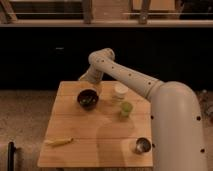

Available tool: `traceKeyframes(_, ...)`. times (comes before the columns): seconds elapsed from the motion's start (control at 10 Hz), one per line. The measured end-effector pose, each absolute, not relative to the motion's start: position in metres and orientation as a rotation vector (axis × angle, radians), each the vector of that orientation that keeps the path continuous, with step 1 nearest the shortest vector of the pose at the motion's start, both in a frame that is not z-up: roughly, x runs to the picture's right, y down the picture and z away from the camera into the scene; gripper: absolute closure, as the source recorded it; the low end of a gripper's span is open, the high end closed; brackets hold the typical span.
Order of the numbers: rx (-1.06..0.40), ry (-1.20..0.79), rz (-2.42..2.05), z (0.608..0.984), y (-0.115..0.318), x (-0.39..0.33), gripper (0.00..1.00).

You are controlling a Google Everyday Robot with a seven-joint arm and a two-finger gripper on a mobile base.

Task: Place pepper in purple bowl

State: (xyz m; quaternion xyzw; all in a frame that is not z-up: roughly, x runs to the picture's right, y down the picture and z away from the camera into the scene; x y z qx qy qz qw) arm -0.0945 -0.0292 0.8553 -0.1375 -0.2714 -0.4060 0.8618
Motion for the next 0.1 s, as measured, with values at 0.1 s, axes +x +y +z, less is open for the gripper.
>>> traceKeyframes(0.1,-0.273,-0.558,-0.851,0.8522,-0.0349,-0.0929,0.20)
